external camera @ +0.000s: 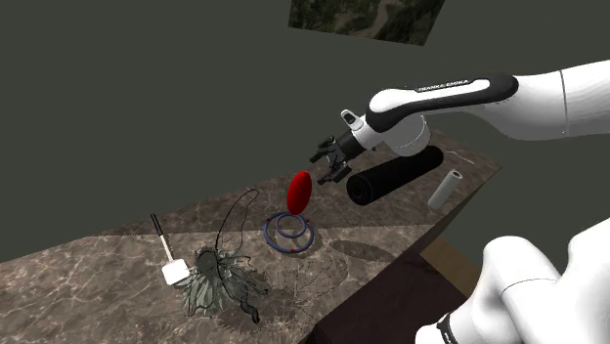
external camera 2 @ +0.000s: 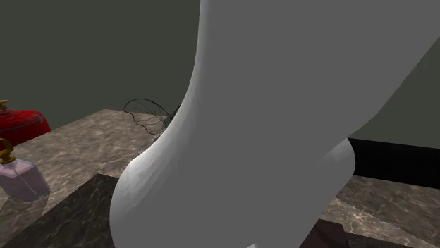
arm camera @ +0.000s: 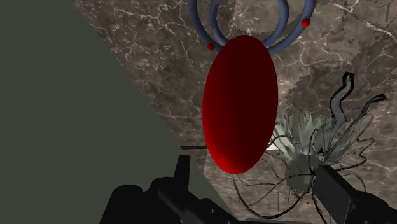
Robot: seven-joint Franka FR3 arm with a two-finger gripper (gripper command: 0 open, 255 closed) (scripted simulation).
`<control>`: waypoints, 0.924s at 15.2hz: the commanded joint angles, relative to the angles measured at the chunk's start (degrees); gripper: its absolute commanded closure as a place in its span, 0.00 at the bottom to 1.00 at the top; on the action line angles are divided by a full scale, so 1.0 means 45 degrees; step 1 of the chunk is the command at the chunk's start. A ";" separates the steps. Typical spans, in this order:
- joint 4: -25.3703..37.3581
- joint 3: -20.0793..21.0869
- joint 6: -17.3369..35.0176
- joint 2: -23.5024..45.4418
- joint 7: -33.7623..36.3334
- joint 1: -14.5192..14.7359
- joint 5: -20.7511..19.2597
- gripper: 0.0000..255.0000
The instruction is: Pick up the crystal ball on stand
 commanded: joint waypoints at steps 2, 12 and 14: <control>0.0996 -0.0923 -0.0554 0.1523 -0.3342 0.1261 0.2597 0.00; 0.0902 -0.1042 -0.0456 0.2742 -0.5240 0.1357 0.4671 1.00; 0.0905 -0.1046 -0.0463 0.2740 -0.5238 0.1352 0.4662 1.00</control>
